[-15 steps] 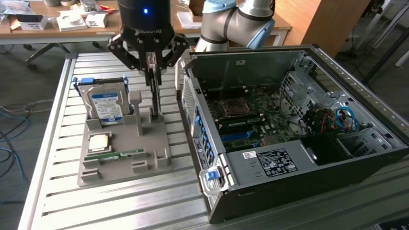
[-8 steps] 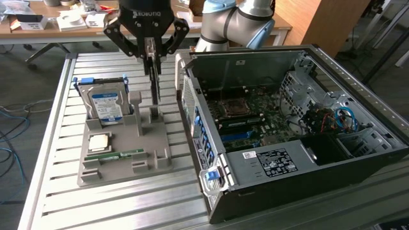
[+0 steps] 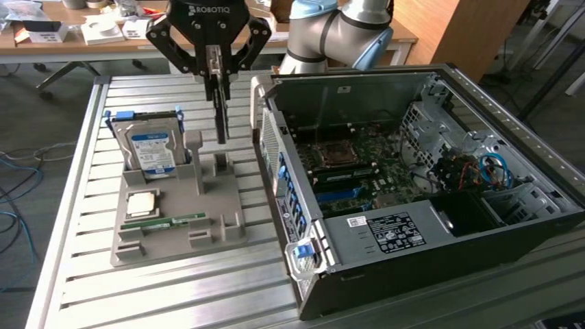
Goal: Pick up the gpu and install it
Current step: 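Pick up the gpu and move the gpu toward the slot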
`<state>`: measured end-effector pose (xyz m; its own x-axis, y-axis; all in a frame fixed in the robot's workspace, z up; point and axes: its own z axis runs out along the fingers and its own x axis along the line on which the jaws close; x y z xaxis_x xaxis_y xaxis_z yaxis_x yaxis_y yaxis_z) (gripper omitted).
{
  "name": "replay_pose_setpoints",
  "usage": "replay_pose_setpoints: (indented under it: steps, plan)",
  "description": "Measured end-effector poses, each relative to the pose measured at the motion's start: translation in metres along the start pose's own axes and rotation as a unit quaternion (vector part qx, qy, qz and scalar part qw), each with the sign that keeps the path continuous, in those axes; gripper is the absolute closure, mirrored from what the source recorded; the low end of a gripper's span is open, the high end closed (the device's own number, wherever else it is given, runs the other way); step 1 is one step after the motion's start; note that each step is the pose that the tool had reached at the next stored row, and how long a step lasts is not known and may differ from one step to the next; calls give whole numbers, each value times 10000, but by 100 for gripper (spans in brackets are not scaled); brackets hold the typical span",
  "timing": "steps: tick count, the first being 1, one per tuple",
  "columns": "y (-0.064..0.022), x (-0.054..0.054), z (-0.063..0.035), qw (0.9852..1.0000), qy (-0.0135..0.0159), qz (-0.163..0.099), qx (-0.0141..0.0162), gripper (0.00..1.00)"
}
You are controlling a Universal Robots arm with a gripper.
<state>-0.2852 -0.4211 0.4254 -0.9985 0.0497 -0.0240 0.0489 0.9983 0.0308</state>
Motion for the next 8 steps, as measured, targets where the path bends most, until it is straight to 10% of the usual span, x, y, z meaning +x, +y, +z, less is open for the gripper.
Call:
replay_pose_setpoints:
  steps: [8]
  plan:
    - [10, -201, 6, 10000, 1, 0, 0, 74]
